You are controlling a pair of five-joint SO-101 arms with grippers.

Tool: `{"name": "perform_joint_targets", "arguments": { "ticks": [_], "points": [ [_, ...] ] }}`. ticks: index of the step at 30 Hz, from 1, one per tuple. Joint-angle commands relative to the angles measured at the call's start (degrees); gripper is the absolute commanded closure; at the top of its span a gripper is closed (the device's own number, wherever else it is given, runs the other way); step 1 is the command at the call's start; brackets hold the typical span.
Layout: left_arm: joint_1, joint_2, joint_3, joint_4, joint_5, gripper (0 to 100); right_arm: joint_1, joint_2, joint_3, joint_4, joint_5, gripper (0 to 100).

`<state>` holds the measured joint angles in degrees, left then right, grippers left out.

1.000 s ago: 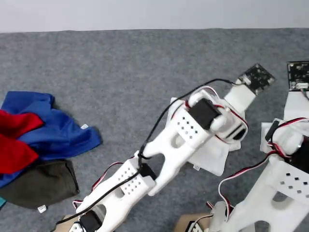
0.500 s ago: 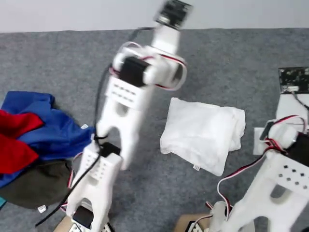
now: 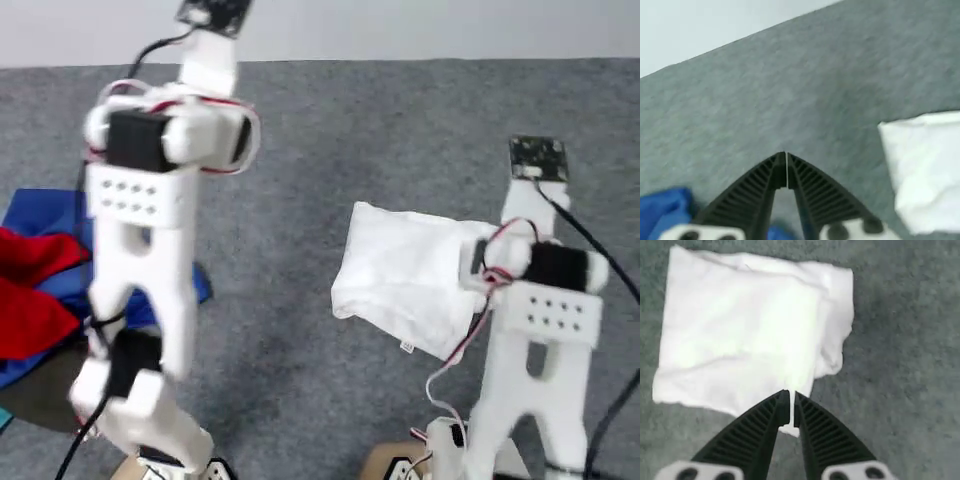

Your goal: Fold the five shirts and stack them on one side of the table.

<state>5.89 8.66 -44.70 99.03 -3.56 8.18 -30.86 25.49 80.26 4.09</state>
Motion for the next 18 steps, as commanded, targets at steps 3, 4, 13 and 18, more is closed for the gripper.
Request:
{"name": "perform_joint_targets", "arguments": {
  "ticks": [3, 4, 13, 18],
  "points": [
    [-6.6, -12.8, 12.0, 1.6, -4.7, 99, -1.2, 11.8, -3.8, -7.8, -3.4, 91.5],
    [-7.6, -14.2, 13.8, 1.5, -5.5, 99, -1.2, 14.0, -5.2, -8.4, -3.8, 91.5],
    [-9.4, -18.4, 20.6, 1.5, -7.6, 99, -0.9, 31.7, -19.2, -10.3, -8.6, 91.5],
    [-9.4, -18.4, 23.0, 1.4, -7.6, 99, -0.1, 37.9, -24.5, -9.7, -9.0, 91.5]
  ]
}}
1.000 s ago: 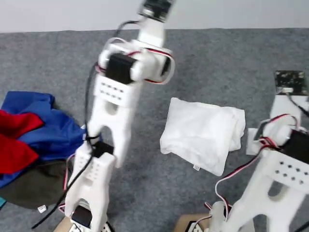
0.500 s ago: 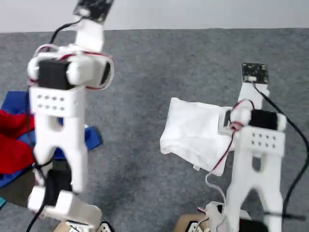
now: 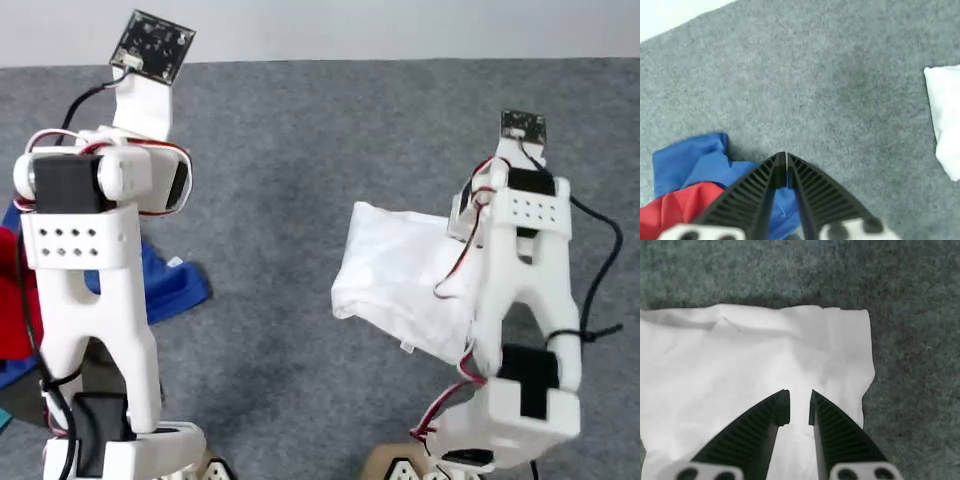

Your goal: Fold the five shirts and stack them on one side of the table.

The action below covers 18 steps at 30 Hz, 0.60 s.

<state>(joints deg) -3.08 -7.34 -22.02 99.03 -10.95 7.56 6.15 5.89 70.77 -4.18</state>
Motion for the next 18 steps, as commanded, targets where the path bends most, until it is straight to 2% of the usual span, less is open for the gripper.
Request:
{"name": "perform_joint_targets", "arguments": {
  "ticks": [1, 10, 18],
  "points": [
    [-0.4, -2.4, 0.7, 1.4, -0.2, 99, 0.9, 1.3, -5.4, -0.2, -0.7, 91.5],
    [-0.4, -2.3, 4.1, 1.2, -0.2, 99, 6.0, 1.3, -6.5, 2.7, -0.7, 91.2],
    [-0.4, -2.3, 6.8, -1.9, -0.2, 99, 5.8, 1.9, -6.2, 5.0, -2.9, 91.2]
  ]
}}
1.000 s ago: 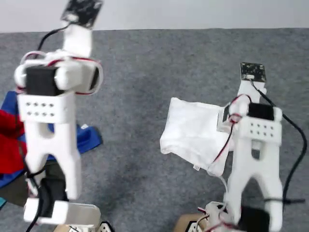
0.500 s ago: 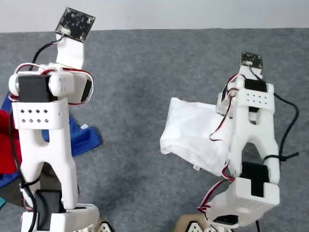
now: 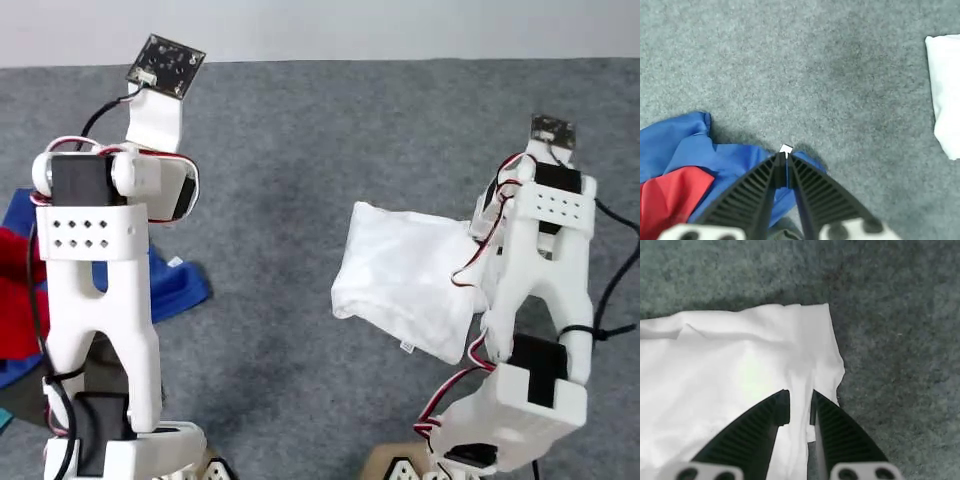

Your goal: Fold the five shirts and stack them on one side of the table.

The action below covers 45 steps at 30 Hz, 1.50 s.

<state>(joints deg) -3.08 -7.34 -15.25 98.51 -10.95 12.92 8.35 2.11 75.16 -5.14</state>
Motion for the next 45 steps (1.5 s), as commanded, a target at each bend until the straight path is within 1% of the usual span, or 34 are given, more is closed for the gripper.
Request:
{"name": "perform_joint_targets", "arguments": {
  "ticks": [1, 6, 9, 13, 19, 27, 36, 38, 42, 45],
  "points": [
    [-0.4, -2.3, 0.0, -1.4, -0.2, 99, 0.6, -0.3, -2.5, 0.5, -2.5, 91.2],
    [-0.4, -2.3, 0.0, -1.4, -0.2, 99, 0.2, 0.0, -2.4, -1.0, -3.0, 91.2],
    [-0.4, -2.3, 0.0, -1.4, -0.2, 99, -0.1, 2.8, -2.7, -1.5, -3.0, 90.9],
    [-0.4, -2.3, 0.0, -1.1, -0.2, 99, -0.2, 6.1, -2.7, -1.5, -3.2, 86.1],
    [-0.4, -2.3, 0.0, -1.1, -0.2, 99, -0.4, 7.3, -4.1, -1.5, -3.2, 86.5],
    [-0.3, -2.3, 0.0, -1.3, -0.2, 99, -4.5, 7.0, -5.9, -1.2, -3.2, 86.5],
    [-0.4, -2.3, 0.0, -1.3, -0.2, 99, -4.7, 7.4, -5.8, -2.7, -3.2, 86.8],
    [-0.4, -2.3, 0.0, -1.3, -0.2, 99, -4.7, 7.4, -5.7, -3.6, -3.2, 88.8],
    [-0.4, -2.3, 0.0, -1.3, -0.2, 99, -4.6, 7.5, -5.7, -5.0, -2.6, 97.2],
    [-0.4, -2.3, 0.0, -1.3, -0.2, 99, -4.5, 7.5, -5.6, -5.1, -0.8, 98.7]
  ]
}}
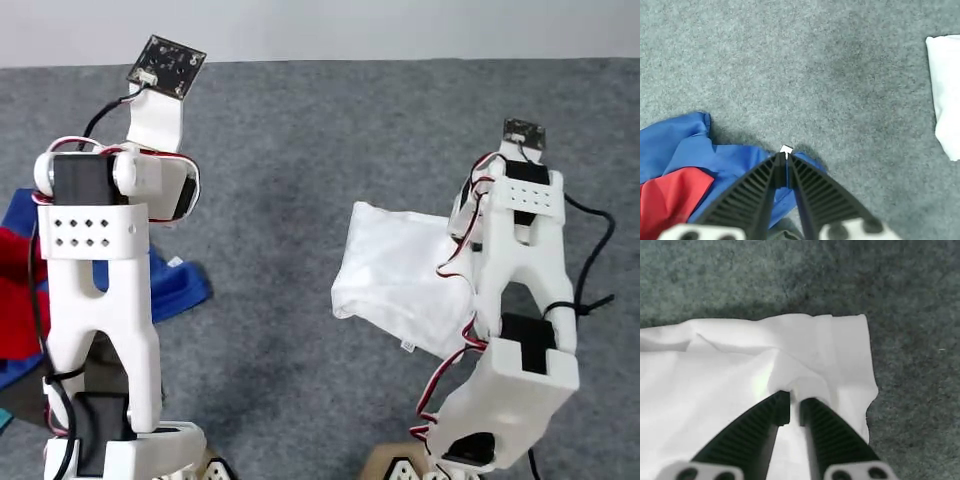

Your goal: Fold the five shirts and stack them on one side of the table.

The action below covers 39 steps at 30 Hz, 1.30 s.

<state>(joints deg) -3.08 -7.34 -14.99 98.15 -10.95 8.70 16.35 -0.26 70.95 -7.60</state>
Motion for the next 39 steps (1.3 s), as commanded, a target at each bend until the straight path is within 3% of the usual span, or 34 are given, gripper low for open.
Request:
{"name": "perform_joint_targets", "arguments": {
  "ticks": [1, 7, 18, 28, 34, 39],
  "points": [
    [-0.4, -2.3, -0.2, -1.0, -0.2, 99, -0.2, -0.5, -3.3, -0.9, 2.1, 98.8],
    [-0.4, -2.3, -0.2, -0.8, -0.2, 99, 1.2, -1.1, -5.0, -0.3, 2.7, 98.8],
    [-0.4, -2.4, -0.2, -0.7, -0.2, 99, 4.6, -0.3, -17.2, -0.3, 11.4, 98.8],
    [-0.4, -2.3, -0.2, -0.8, -0.2, 99, 6.8, 8.8, -19.8, -2.1, 13.8, 98.6],
    [-0.4, -2.3, -0.2, -0.8, -0.2, 99, 6.7, 6.3, -24.2, 3.1, 11.7, 81.4],
    [-0.4, -2.3, -0.2, -0.9, -0.2, 99, 3.6, 1.9, -29.2, 10.7, 10.1, 80.0]
  ]
}}
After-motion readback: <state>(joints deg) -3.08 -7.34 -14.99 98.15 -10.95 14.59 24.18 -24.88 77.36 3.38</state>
